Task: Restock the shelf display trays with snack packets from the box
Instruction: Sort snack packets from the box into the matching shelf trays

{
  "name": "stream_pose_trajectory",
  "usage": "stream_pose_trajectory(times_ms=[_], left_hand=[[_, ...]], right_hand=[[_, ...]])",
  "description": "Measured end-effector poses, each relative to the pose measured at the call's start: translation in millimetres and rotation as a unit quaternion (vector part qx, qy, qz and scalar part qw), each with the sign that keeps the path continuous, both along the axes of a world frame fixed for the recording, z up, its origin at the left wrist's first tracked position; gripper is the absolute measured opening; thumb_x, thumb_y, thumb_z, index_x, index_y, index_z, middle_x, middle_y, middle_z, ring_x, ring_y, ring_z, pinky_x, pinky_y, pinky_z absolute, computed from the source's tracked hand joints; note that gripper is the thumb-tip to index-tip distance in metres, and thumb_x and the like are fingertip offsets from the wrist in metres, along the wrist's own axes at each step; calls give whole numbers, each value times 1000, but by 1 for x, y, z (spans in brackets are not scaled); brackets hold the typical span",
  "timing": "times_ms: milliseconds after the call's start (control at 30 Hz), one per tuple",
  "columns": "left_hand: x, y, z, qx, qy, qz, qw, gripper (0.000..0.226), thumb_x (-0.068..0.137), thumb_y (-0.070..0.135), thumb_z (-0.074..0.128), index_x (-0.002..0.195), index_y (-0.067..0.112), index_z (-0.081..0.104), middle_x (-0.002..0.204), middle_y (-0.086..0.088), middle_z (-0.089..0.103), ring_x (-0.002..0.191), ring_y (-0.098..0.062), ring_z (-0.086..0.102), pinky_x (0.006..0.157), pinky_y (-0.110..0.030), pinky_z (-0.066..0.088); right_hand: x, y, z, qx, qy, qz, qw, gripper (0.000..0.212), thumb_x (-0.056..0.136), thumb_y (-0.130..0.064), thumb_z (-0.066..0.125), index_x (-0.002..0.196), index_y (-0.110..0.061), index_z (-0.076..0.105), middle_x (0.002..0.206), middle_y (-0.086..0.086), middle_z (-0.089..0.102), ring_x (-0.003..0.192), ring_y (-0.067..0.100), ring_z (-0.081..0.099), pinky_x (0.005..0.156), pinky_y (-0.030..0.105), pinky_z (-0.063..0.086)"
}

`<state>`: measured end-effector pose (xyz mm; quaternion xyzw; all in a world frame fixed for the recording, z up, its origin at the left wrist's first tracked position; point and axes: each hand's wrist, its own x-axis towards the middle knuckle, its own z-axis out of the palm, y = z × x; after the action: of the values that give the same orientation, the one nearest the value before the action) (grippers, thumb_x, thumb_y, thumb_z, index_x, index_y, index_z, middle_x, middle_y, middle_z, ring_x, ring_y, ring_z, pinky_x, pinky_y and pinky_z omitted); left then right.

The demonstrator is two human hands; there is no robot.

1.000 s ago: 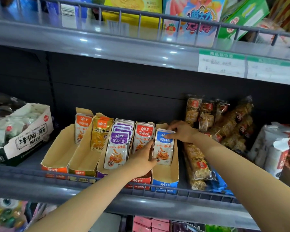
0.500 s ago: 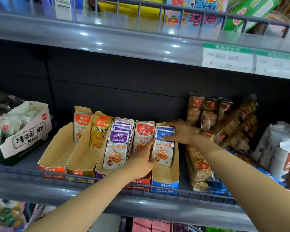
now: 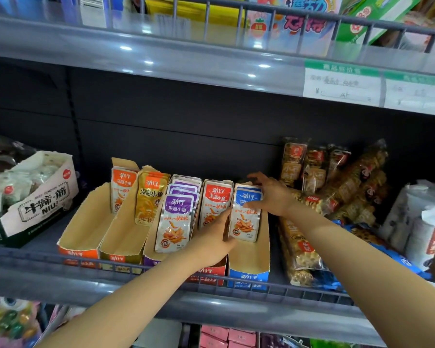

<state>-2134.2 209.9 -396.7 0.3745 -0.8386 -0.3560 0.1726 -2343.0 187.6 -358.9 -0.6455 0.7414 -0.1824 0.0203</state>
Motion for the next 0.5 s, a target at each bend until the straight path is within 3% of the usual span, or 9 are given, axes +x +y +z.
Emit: stream_pose_trajectory(times_ms=[267, 400, 500], left_hand=[[10, 5, 14, -36, -7, -5, 999, 69, 95, 36, 50, 149, 33, 7, 152, 7, 30, 135, -16, 37, 102, -30, 39], [34, 20, 26, -117, -3, -5, 993, 69, 94, 45, 48, 149, 34, 8, 150, 7, 36, 124, -15, 50, 89, -25, 48], [68, 38, 24, -141, -7, -4, 990, 71, 92, 50, 48, 149, 36, 8, 153, 9, 28, 135, -14, 37, 103, -31, 40]], right_hand=[[10, 24, 17, -14, -38, 17, 999, 68, 80, -29, 72, 138, -28, 37, 135, 1, 52, 119, 18, 53, 94, 37, 51], [35, 65, 29, -27, -82, 45, 995, 60, 88, -34, 62, 141, -30, 35, 143, -3, 44, 127, 15, 47, 102, 33, 45], [66, 106, 18, -3, -76, 60, 995, 56, 91, -40, 55, 142, -29, 34, 145, -7, 39, 133, 14, 39, 107, 25, 33]])
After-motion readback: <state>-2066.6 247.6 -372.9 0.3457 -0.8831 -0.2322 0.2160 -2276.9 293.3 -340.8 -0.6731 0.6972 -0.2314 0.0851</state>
